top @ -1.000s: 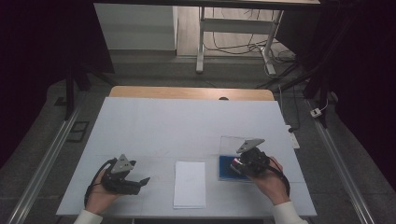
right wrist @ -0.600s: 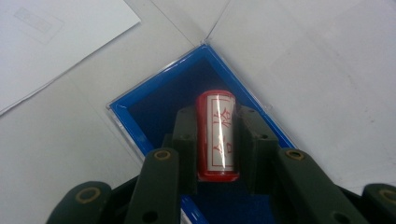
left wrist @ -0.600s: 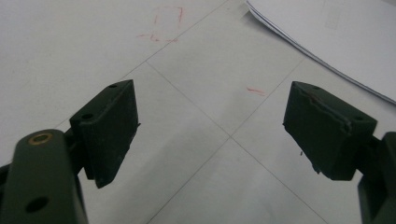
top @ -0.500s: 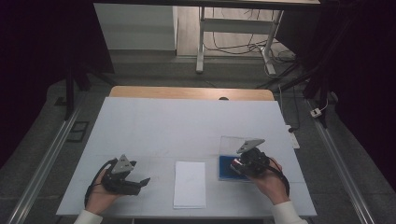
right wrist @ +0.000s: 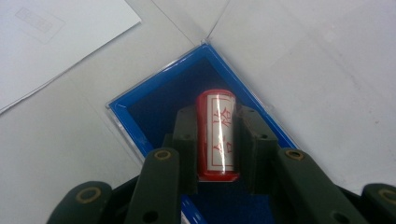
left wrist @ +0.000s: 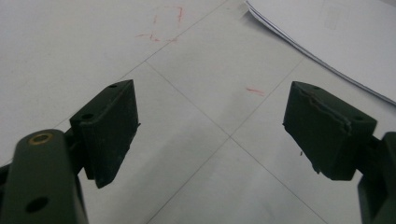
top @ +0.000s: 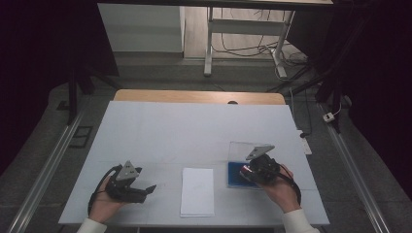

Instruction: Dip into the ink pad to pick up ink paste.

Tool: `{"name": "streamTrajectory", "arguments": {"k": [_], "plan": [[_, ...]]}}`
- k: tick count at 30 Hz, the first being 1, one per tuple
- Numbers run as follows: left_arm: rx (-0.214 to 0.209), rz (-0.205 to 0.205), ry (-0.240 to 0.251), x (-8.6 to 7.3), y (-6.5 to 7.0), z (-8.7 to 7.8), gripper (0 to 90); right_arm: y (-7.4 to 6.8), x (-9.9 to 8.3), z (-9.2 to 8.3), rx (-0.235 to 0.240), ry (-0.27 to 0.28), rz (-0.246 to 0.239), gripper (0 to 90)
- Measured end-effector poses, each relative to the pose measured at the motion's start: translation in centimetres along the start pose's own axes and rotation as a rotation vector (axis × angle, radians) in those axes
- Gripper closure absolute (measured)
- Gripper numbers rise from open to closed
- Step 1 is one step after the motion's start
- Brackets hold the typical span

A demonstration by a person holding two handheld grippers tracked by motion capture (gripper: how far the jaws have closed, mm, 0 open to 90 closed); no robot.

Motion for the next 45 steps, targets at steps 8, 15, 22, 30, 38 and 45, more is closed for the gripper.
{"name": "streamTrajectory", "arguments": {"k": [8,15,22,30,38,45], "plan": [[-0.001,-0.006,0.010,0.1,-0.1,-0.3,18.1,-0.2,0.0,0.1,-0.009,0.003,-0.001,71.2],[0.004,-0.005,0.010,0.1,-0.2,-0.4,18.2,-0.4,0.0,0.1,-0.023,0.006,-0.006,71.3],[0.006,-0.015,0.016,0.2,-0.3,-0.5,18.2,-0.4,-0.2,0.1,-0.027,0.019,-0.011,71.2],[0.013,-0.025,0.023,0.3,-0.5,-0.7,18.1,0.0,-0.2,-0.5,-0.002,0.043,-0.022,70.6],[0.022,-0.022,0.023,0.3,-0.4,-0.8,18.1,0.2,-0.1,-1.6,-0.001,0.111,0.012,70.5],[0.025,-0.021,0.032,0.1,-0.4,-1.0,18.1,0.0,0.5,-2.2,-0.002,0.130,0.008,70.5]]}}
Point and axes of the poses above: each handheld gripper's, and its own axes: z roughly forward along the jaws, x roughly out of its top, y roughly to its right, the point moved 1 cm from there along z, roughly forward along the jaws, and after that the axes turned 7 degrees about -z, right-handed, at the moved point
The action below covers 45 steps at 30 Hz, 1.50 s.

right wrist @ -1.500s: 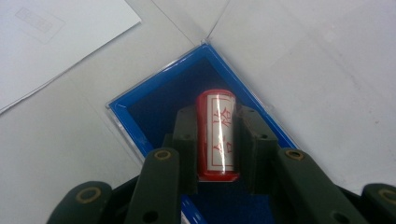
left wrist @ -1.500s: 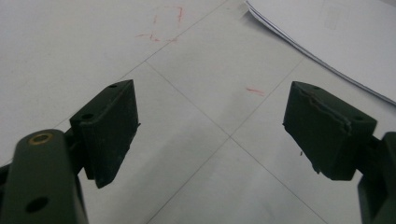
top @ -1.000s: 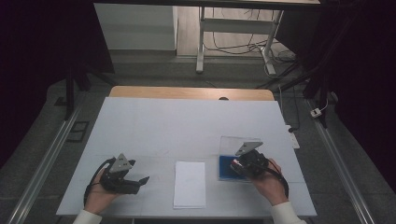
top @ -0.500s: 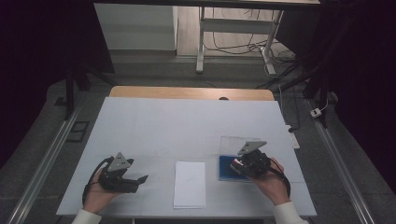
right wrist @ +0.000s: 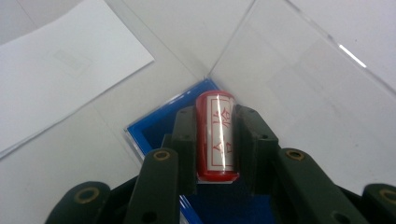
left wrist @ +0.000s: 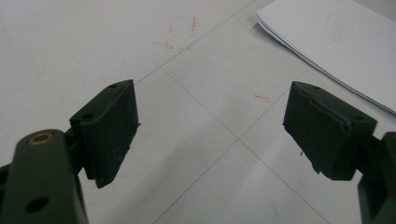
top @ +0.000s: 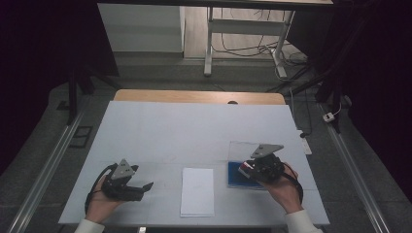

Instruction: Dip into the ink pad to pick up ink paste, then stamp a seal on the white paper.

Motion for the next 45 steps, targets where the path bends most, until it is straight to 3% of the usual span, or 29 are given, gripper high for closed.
{"name": "streamTrajectory", "arguments": {"k": [18,39,45], "plan": [[0.002,-0.004,0.005,-0.1,-0.2,0.0,18.1,-0.9,1.1,-2.1,-0.018,0.071,-0.019,70.5],[-0.006,0.005,0.012,0.0,0.0,0.0,17.8,-1.9,1.5,-1.6,0.050,0.121,-0.008,70.5],[-0.007,0.013,0.006,0.1,0.1,0.1,17.8,-2.5,2.0,-1.5,0.070,0.126,-0.025,70.5]]}}
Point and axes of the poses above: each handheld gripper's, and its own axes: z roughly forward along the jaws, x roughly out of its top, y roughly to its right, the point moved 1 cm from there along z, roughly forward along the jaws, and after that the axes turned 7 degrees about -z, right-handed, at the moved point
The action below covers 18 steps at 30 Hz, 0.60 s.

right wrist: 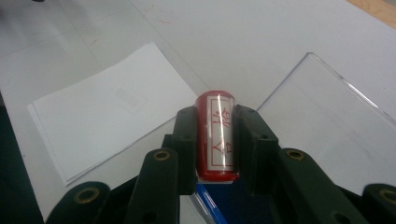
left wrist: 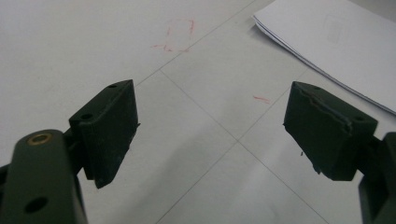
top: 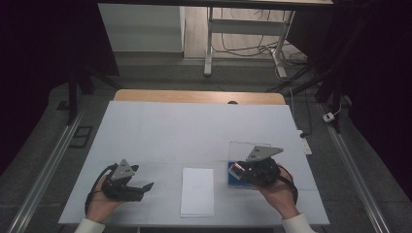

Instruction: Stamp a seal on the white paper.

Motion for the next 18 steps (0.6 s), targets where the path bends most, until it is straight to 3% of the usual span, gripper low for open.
{"name": "streamTrajectory", "arguments": {"k": [18], "plan": [[-0.005,0.010,0.003,0.2,0.2,0.1,17.8,-1.6,0.6,1.7,0.043,-0.015,-0.016,70.5]]}}
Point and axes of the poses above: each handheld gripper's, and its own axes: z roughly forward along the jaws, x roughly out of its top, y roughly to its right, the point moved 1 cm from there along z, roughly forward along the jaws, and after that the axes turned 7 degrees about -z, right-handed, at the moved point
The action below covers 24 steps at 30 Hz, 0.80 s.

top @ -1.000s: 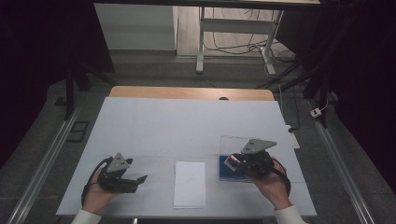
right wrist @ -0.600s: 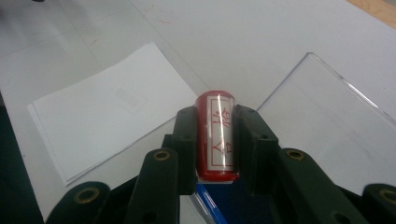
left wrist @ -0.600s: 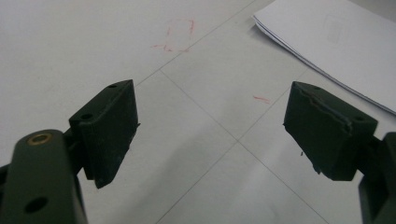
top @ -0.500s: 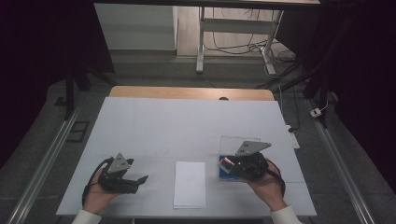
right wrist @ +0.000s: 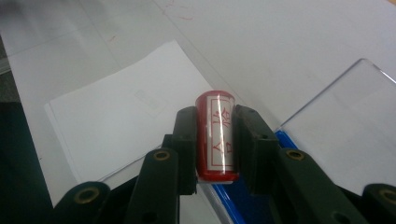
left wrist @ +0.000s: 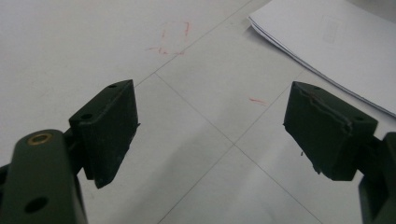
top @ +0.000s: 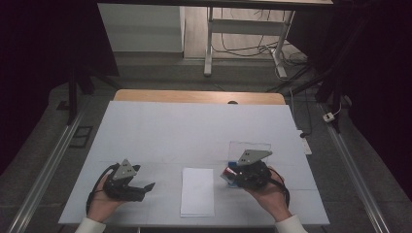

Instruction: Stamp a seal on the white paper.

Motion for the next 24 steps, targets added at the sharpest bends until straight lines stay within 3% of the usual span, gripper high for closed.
{"name": "streamTrajectory", "arguments": {"k": [10,15,24], "plan": [[-0.002,0.003,-0.008,0.0,0.1,0.1,18.0,-1.0,0.7,0.8,0.024,-0.003,-0.028,70.5],[0.000,0.002,-0.012,0.0,0.1,0.2,18.1,-1.8,1.1,1.6,0.066,0.002,-0.035,70.5],[-0.002,-0.003,-0.008,0.0,0.1,0.2,18.1,-3.2,2.4,2.7,0.096,-0.003,-0.075,70.5]]}}
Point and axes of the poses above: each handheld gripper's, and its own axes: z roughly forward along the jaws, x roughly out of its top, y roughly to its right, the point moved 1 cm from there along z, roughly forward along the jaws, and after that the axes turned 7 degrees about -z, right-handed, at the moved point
